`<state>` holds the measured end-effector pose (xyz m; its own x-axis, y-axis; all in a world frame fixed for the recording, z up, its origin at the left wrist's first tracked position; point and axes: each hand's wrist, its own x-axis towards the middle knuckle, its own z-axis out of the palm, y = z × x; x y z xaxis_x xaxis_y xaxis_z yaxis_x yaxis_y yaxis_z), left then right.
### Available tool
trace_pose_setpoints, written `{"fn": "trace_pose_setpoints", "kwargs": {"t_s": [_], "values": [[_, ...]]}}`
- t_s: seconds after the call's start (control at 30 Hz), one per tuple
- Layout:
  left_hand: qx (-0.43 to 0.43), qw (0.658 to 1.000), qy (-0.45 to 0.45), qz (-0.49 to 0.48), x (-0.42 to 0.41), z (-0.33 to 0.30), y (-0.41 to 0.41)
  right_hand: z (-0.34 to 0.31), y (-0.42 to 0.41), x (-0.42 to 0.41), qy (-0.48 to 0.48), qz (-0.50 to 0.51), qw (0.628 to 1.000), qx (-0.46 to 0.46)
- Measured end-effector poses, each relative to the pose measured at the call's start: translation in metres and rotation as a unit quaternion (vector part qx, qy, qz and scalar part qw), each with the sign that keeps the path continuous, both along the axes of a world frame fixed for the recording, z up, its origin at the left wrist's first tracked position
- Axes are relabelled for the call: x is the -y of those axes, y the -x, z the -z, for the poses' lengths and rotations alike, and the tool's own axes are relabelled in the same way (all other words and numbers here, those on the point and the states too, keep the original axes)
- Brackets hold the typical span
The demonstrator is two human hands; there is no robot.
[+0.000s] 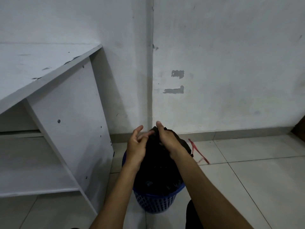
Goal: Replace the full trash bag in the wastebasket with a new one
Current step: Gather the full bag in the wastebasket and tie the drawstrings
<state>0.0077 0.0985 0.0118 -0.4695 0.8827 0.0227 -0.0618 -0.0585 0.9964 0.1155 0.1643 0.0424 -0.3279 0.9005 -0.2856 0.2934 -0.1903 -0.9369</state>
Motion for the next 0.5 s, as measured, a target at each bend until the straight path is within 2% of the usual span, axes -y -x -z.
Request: {"fn": "trace_pose_setpoints", "kwargs": {"t_s": [0.1, 0.17, 0.27, 0.43, 0.5], "values": [[-0.047, 0.998, 0.025, 0.025, 0.006, 0.017, -0.001, 0.020, -0.002, -0.005, 0.124, -0.004, 0.991, -0.048], [-0.067, 0.997, 0.049, 0.005, 0.011, 0.025, -0.001, 0.032, 0.001, -0.005, 0.163, 0.003, 0.981, -0.101], [-0.085, 0.991, 0.101, -0.002, 0.012, 0.030, 0.000, 0.044, 0.000, -0.002, 0.161, 0.023, 0.977, -0.135], [-0.224, 0.965, 0.136, -0.018, -0.003, 0.030, 0.007, 0.066, -0.005, 0.008, 0.145, 0.021, 0.969, -0.201], [-0.238, 0.956, 0.171, 0.002, -0.012, 0.027, 0.005, 0.073, -0.008, 0.012, 0.134, 0.007, 0.968, -0.211]]}}
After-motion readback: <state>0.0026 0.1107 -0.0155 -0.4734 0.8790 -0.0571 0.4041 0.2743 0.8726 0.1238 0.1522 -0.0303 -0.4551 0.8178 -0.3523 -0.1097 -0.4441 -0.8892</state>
